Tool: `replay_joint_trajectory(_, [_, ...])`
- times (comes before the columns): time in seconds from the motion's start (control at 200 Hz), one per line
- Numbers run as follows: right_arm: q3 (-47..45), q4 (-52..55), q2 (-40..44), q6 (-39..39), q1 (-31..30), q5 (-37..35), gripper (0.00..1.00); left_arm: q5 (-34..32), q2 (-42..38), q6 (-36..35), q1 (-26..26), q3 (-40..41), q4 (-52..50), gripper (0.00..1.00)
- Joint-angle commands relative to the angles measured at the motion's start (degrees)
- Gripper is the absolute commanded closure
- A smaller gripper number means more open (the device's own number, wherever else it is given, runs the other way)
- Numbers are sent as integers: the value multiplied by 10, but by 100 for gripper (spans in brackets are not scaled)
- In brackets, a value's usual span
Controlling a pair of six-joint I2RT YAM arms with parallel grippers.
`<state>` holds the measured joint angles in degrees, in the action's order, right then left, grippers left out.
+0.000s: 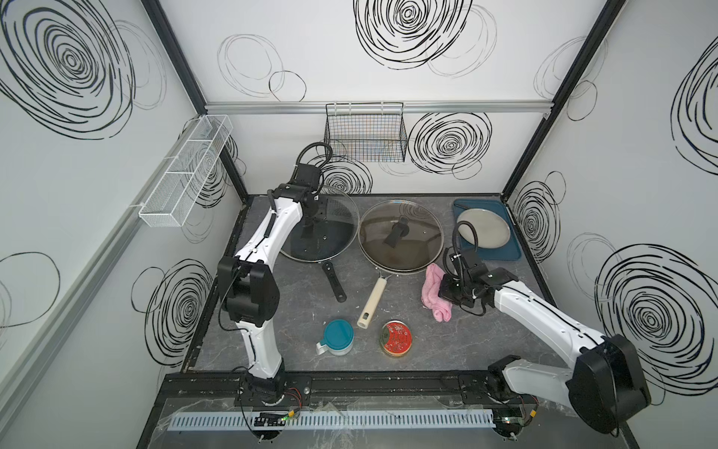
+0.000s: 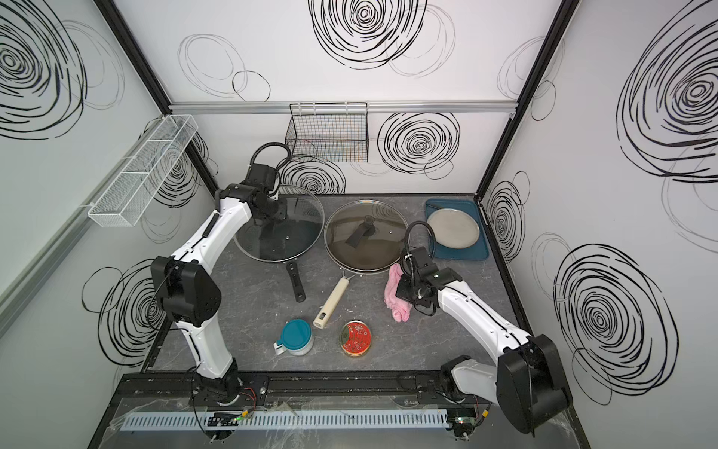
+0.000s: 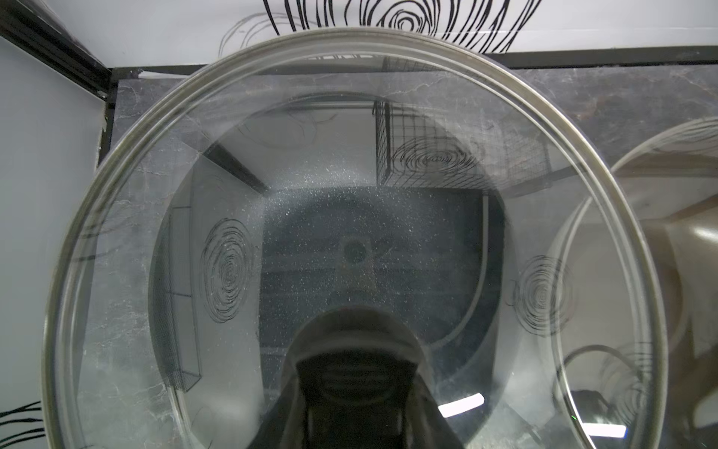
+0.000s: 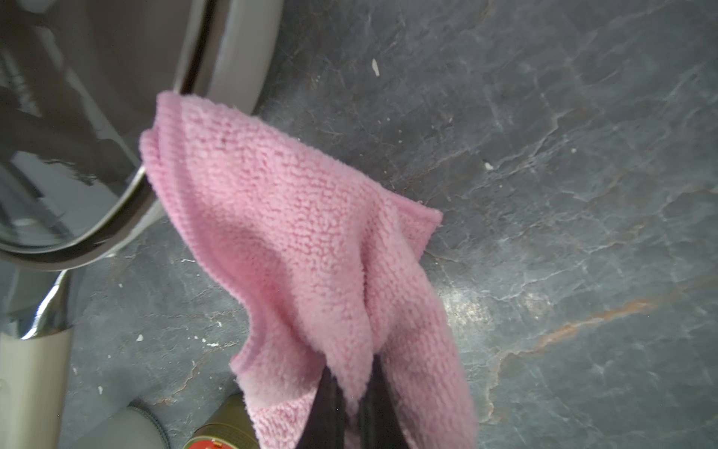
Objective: Wipe the pot lid with a cloth
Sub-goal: Place the pot lid on the cooking pot.
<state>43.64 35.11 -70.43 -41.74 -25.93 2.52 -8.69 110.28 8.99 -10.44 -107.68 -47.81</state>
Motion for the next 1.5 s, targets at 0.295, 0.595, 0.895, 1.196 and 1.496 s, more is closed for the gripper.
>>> replay_joint_trajectory(0.295, [-31, -24, -25, -30, -21, -5, 61, -52, 44, -35, 4, -104, 15, 100])
replay_joint_trajectory(0.595, [-20, -29, -13, -35, -8, 16, 47, -31, 79, -32, 16, -132, 2, 100])
replay_joint_trajectory(0.895, [-19, -54, -36, -44, -8, 36, 47, 22, 87, -12, 49, -118, 24, 100])
replay_joint_trajectory(1.196, [-15, -59, -50, -47, -8, 44, 47, 43, 98, -9, 61, -103, 38, 100])
replay_joint_trajectory(1.496, [-13, -65, -58, -52, -8, 45, 47, 57, 123, -6, 60, -122, 32, 100])
